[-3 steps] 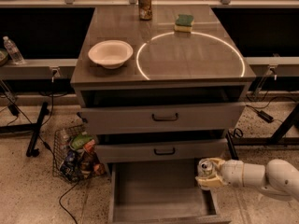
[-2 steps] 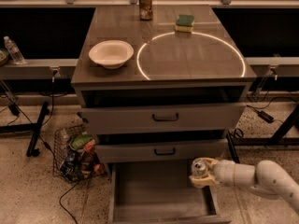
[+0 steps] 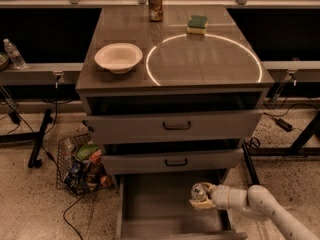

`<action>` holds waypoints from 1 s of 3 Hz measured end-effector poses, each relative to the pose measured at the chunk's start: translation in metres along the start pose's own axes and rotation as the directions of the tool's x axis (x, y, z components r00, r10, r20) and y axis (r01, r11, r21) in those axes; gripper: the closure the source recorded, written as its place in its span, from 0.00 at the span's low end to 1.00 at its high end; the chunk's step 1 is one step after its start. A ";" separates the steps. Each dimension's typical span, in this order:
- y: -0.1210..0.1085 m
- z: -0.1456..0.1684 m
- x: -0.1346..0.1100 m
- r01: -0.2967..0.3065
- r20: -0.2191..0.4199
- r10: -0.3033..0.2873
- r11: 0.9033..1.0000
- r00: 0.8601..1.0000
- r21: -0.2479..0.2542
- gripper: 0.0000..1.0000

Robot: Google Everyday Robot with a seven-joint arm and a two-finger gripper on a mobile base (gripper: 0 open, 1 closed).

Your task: Place 7up can into bottom drawer

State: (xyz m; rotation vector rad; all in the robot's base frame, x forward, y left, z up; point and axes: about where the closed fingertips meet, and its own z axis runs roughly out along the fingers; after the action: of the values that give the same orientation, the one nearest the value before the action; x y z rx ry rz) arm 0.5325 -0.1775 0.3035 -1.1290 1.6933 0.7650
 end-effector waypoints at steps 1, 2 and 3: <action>-0.004 0.024 0.035 0.004 0.006 -0.004 1.000 1.000 -0.010 1.00; -0.012 0.060 0.062 0.045 0.034 -0.044 0.999 0.998 -0.017 0.98; -0.014 0.079 0.072 0.070 0.052 -0.069 0.997 0.996 -0.020 0.77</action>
Offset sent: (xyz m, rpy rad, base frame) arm 0.0382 0.0318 -0.1071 0.0192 -0.0827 0.0387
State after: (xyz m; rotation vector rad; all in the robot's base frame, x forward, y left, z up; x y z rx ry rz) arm 0.5629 -0.1398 0.2076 -1.1677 1.5989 0.7638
